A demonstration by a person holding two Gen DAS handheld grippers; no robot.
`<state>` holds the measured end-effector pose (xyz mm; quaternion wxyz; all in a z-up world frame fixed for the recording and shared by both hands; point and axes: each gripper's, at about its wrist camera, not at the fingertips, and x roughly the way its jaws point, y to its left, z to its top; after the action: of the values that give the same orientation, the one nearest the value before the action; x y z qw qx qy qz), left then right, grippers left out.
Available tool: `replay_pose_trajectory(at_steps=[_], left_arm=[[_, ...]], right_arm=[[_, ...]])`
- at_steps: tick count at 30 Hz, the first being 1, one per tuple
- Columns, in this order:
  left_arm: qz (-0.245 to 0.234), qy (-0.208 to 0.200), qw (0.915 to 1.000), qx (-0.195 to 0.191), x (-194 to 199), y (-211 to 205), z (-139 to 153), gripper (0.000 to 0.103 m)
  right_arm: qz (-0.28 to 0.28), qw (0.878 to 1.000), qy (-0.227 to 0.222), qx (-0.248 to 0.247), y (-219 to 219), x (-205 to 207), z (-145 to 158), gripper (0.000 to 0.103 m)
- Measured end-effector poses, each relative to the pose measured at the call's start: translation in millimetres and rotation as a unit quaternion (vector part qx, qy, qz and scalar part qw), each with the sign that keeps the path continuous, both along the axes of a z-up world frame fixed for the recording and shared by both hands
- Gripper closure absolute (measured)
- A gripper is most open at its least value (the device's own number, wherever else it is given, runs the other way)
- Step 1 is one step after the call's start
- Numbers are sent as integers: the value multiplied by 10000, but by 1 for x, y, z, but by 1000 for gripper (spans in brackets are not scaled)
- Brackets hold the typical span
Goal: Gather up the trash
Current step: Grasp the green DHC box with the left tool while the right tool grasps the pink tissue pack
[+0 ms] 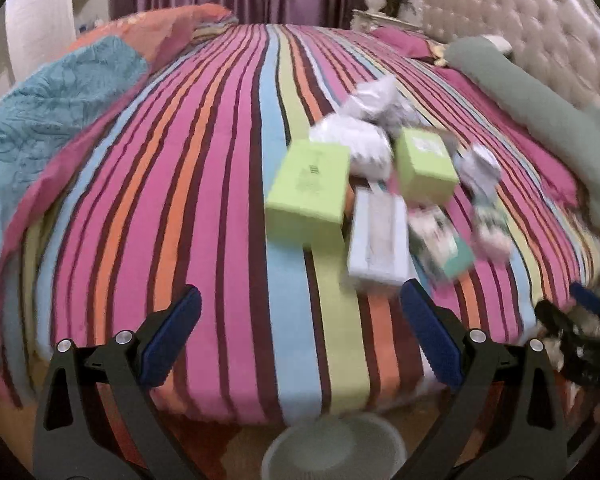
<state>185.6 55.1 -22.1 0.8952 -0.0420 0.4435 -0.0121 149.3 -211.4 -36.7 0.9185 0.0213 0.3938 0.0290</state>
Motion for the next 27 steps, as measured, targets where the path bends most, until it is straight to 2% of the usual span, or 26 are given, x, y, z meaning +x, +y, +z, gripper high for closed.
replay_pose_trajectory(at_steps=[3, 9, 13, 19, 23, 24, 25, 26, 27], left_arm=[[126, 100, 9998, -109, 34, 5, -3, 6], [83, 366, 9993, -38, 77, 0, -18, 6], [159, 523, 9984, -125, 95, 1, -28, 6], [211, 635, 9977, 96, 114, 0, -40, 6], [254, 740, 9969, 16, 122, 4, -46, 7], [257, 777, 9966, -55, 123, 6, -48, 9], [230, 809, 9964, -146, 124, 7, -49, 24], [206, 851, 9959, -224, 126, 8, -51, 44], [246, 900, 9954, -216, 127, 9, -53, 44]], right_arm=[[-68, 9999, 64, 67, -5, 24, -2, 8], [22, 9995, 319, 10, -4, 58, -17, 8], [151, 9990, 423, -37, 0, 73, -26, 8], [207, 9982, 541, -171, 1, 90, -34, 8], [214, 9976, 607, -256, 4, 99, -39, 8], [236, 9972, 647, -298, 6, 101, -41, 9], [259, 9968, 691, -310, 6, 102, -44, 12], [279, 9967, 700, -312, 6, 100, -45, 14], [317, 9967, 670, -336, 7, 98, -45, 18]])
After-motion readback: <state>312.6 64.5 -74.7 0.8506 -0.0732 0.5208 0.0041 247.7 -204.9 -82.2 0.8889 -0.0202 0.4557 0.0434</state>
